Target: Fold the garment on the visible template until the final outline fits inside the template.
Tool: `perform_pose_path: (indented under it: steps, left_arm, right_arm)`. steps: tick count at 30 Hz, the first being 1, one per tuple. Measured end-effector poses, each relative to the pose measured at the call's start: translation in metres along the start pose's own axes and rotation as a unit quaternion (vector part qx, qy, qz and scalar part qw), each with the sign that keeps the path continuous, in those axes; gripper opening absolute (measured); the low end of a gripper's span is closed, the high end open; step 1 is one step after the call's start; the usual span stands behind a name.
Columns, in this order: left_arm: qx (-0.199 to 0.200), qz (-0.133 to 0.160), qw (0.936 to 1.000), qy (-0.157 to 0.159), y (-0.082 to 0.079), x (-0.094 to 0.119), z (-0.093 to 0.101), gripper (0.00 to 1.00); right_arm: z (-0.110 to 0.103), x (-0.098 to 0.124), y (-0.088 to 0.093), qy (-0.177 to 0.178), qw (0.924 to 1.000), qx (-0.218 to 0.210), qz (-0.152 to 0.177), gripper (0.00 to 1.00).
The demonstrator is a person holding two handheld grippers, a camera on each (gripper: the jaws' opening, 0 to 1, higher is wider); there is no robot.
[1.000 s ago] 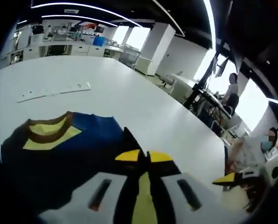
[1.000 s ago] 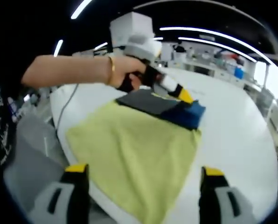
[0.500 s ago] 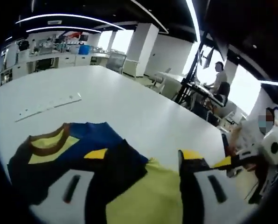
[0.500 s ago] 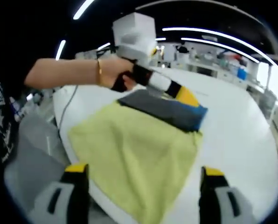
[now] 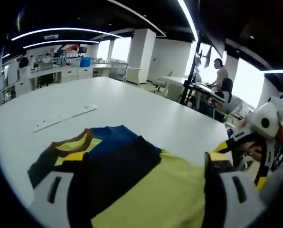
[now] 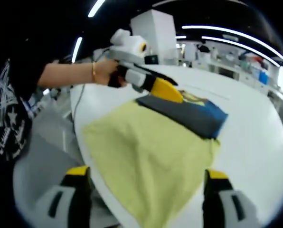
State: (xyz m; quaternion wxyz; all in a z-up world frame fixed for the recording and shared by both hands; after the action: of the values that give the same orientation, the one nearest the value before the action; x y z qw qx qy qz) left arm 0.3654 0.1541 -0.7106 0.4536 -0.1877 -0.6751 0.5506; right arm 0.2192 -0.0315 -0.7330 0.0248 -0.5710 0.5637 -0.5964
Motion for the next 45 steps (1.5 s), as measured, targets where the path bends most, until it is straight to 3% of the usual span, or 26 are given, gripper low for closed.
perform_pose_path:
  steps: [6,12,18,28,32,41,45]
  left_arm:
    - [-0.01,-0.006,0.9999,0.002,0.009,0.032,0.004,0.99]
    - [-0.016,-0.016,0.9997,-0.003,0.03,0.066,0.006,0.99]
    - [0.005,-0.021,0.9997,-0.011,0.048,0.093,0.011,0.99]
    - [0.013,-0.039,0.9989,-0.022,0.078,0.133,0.031,0.99]
    - [0.003,-0.067,0.9975,-0.021,0.095,0.15,0.042,0.99]
    - [-0.001,-0.098,0.9951,-0.015,0.126,0.175,0.061,0.9]
    - [0.001,-0.108,0.994,-0.016,0.136,0.179,0.07,0.86]
  right_arm:
    - [0.0,0.001,0.0,-0.01,0.9998,0.012,-0.014,0.99]
    - [-0.001,0.002,0.005,-0.016,0.9992,0.022,-0.031,0.99]
    - [0.003,0.003,0.012,-0.015,0.9987,0.026,-0.042,0.99]
    - [0.006,0.007,0.022,-0.021,0.9975,0.033,-0.059,0.99]
    - [0.008,0.009,0.027,-0.02,0.9967,0.042,-0.066,0.99]
    - [0.007,0.014,0.035,-0.027,0.9934,0.073,-0.083,0.87]
    - [0.007,0.012,0.039,-0.031,0.9921,0.079,-0.092,0.77]
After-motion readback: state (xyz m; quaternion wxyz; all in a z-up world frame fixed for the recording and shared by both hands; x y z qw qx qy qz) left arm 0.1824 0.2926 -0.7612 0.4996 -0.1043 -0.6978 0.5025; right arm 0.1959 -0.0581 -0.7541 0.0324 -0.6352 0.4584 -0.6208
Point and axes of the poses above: the point that each gripper's makers call its tool centre point, and the gripper's own axes: x roughly backward along the fingers, z roughly to its right, y roughly out of its underside, the point moved 8 cm from there along x, roughly backward along the fingers, and after that the axes turned 11 degrees about -x, right-handed, at the moved point
